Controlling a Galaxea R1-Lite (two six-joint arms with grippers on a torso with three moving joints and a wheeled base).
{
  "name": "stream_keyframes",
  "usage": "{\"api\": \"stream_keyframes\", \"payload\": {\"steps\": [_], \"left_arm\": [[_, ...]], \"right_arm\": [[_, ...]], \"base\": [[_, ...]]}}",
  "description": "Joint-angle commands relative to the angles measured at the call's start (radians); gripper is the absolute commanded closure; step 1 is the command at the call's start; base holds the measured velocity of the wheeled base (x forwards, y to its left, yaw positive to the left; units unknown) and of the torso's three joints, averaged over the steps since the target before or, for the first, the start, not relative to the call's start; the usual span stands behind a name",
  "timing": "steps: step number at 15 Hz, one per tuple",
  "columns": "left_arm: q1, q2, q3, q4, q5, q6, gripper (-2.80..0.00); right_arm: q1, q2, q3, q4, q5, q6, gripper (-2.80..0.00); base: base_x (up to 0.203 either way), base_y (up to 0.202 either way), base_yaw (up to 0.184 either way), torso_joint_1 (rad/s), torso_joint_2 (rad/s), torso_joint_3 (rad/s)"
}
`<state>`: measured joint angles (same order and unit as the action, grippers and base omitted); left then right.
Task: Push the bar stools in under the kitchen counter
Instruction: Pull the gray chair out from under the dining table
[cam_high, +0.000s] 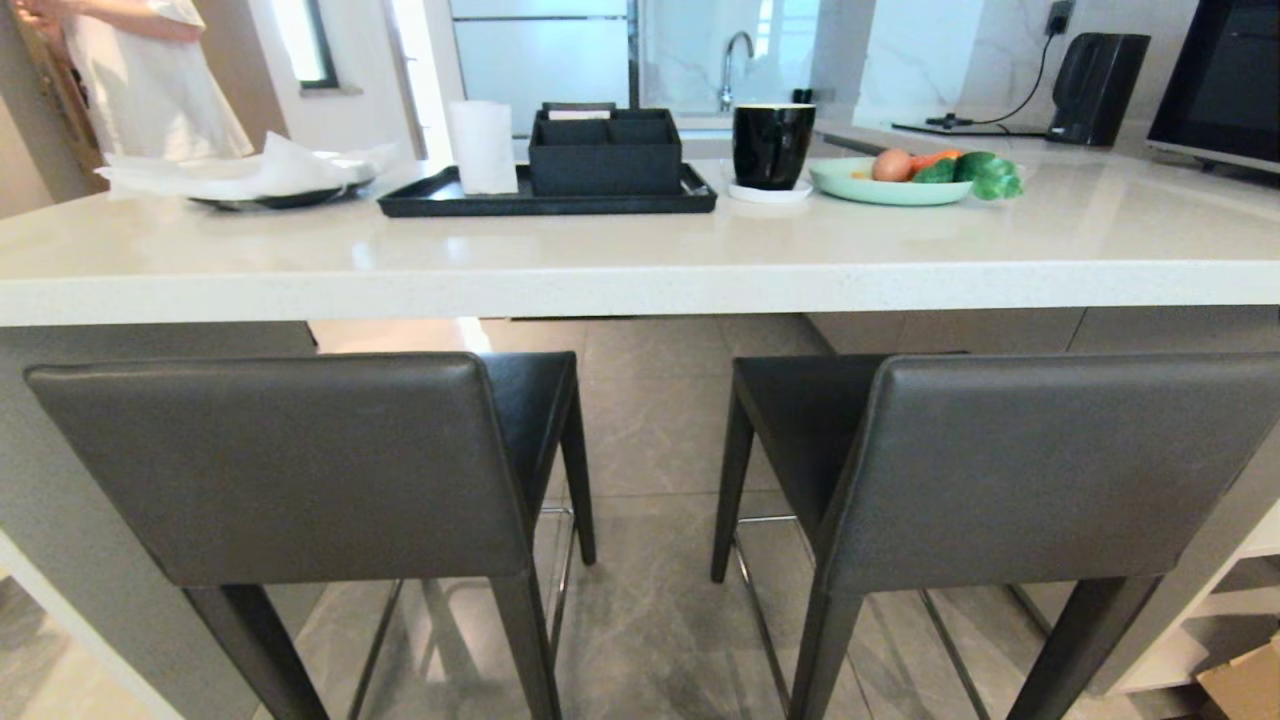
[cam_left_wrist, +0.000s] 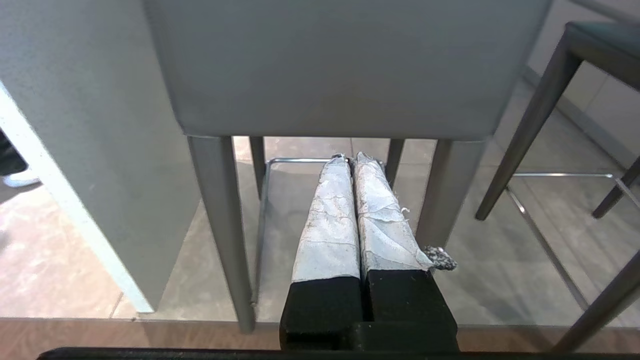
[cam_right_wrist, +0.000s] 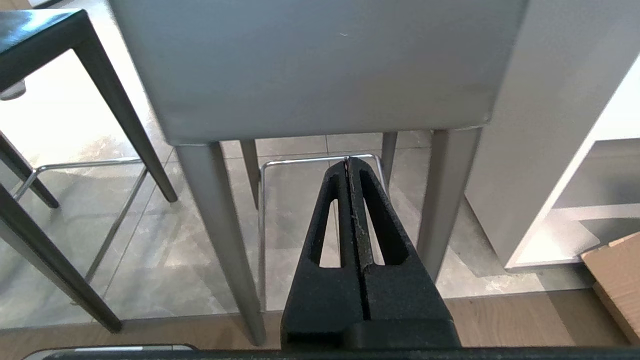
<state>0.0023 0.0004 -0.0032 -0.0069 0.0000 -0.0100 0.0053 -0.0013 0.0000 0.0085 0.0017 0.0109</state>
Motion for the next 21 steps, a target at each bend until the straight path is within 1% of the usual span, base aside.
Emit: {"api": "stream_keyframes", "payload": {"steps": [1, 21], "left_arm": [[0.001, 0.001, 0.000, -0.001, 0.000, -0.001, 0.00], [0.001, 0.001, 0.000, -0.002, 0.000, -0.001, 0.00]], "right_arm": [[0.001, 0.001, 0.002, 0.001, 0.000, 0.000, 0.00], [0.001, 0.001, 0.002, 0.001, 0.000, 0.001, 0.00]], "base": [[-0.006, -0.103, -0.004, 0.006, 0.00, 0.003], [0.000, -0.193, 0.001, 0.002, 0.00, 0.003]]}}
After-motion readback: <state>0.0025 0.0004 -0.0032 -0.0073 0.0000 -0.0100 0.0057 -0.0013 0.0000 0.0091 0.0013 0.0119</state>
